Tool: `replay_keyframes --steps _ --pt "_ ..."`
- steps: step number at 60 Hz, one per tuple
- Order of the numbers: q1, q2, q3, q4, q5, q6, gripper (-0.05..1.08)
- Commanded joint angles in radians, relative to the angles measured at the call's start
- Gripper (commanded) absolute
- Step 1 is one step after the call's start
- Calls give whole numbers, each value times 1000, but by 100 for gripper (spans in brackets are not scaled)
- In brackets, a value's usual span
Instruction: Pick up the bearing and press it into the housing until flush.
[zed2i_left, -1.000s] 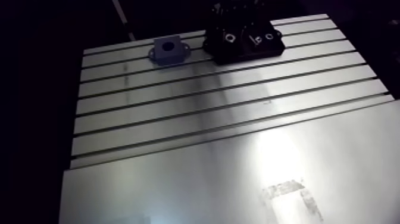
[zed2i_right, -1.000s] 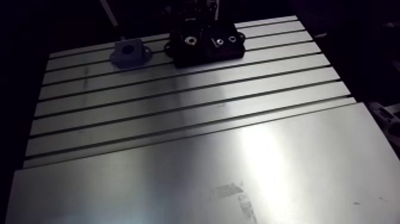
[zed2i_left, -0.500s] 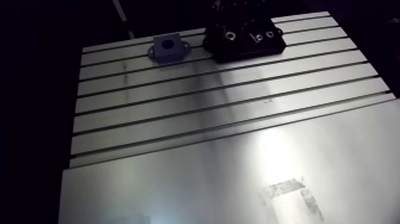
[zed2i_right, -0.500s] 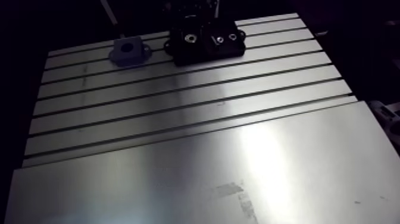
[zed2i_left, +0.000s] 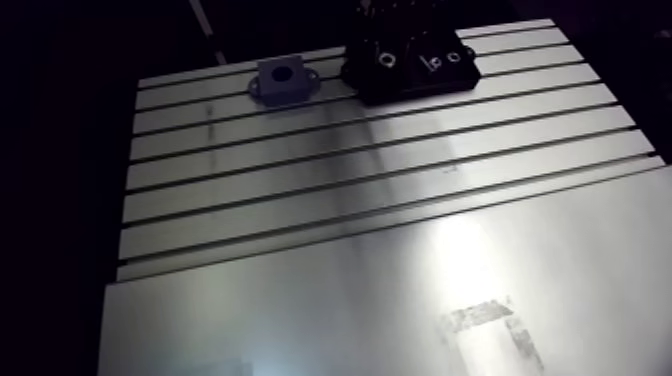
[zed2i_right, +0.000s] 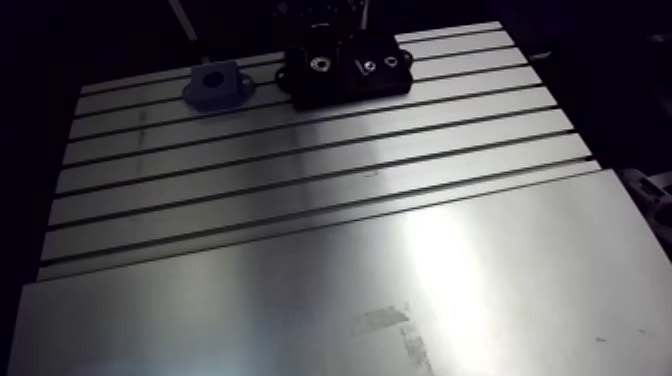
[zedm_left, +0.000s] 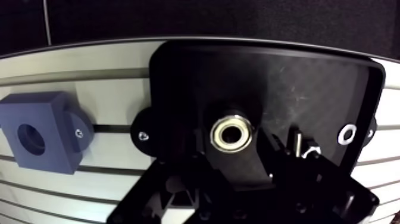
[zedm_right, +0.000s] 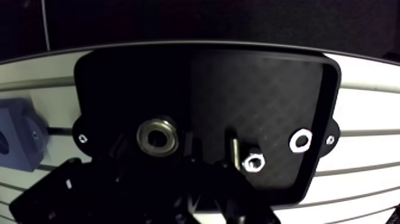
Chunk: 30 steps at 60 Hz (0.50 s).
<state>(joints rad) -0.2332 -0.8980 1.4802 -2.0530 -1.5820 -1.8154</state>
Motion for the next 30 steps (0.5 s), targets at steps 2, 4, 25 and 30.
replay_keyframes --steps 2,4,25,30 --pt "0 2 -1 0 0 0 46" --pt "0 3 -1 0 0 1 47" --pt "0 6 -4 -6 0 0 49" --pt "0 6 -4 -16 -3 -2 49"
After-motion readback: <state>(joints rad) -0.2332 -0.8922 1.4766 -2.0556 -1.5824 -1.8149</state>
